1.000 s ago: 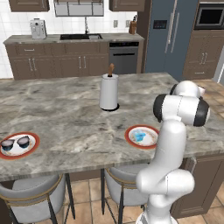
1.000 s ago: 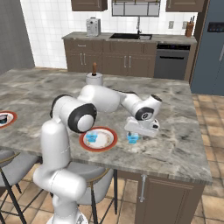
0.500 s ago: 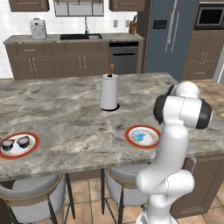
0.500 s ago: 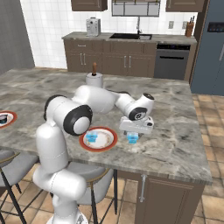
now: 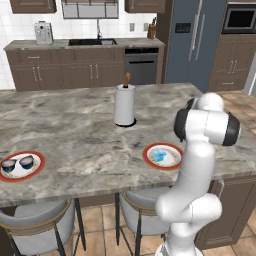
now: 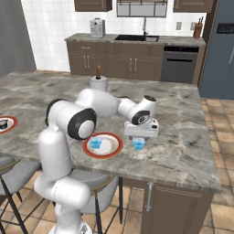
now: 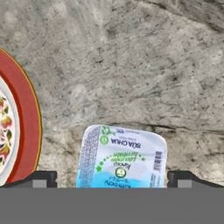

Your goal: Place two yogurt containers on each plate.

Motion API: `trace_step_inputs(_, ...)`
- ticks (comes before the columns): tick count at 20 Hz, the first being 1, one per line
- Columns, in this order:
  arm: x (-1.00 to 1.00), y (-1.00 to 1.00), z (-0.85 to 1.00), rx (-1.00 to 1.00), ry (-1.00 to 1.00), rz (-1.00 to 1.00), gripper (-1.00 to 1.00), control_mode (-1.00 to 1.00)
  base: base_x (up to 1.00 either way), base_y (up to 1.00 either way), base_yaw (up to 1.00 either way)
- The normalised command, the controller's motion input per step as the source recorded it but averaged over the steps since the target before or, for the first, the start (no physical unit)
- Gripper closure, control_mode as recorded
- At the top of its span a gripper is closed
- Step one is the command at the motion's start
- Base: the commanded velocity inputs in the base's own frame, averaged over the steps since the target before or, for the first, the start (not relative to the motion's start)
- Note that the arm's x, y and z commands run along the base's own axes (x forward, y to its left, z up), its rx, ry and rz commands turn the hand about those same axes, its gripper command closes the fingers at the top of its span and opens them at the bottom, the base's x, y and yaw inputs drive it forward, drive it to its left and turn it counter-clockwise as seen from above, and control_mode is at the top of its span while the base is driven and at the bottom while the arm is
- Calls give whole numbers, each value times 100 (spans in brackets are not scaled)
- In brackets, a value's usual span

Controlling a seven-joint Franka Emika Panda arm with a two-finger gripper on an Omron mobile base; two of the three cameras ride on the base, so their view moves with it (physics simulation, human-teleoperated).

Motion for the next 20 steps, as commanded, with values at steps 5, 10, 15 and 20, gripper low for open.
trace_step_inputs(5, 29, -5, -18, 0, 2, -5, -100, -100, 0, 0, 0)
trace_step_inputs(10, 0, 0, -15, 0, 0, 0, -100, -100, 0, 0, 0)
trace_step_inputs(15, 0, 0, -13, 0, 0, 0, -100, -100, 0, 0, 0)
trace_step_inputs(20, 0, 0, -20, 0, 0, 0, -100, -100, 0, 0, 0)
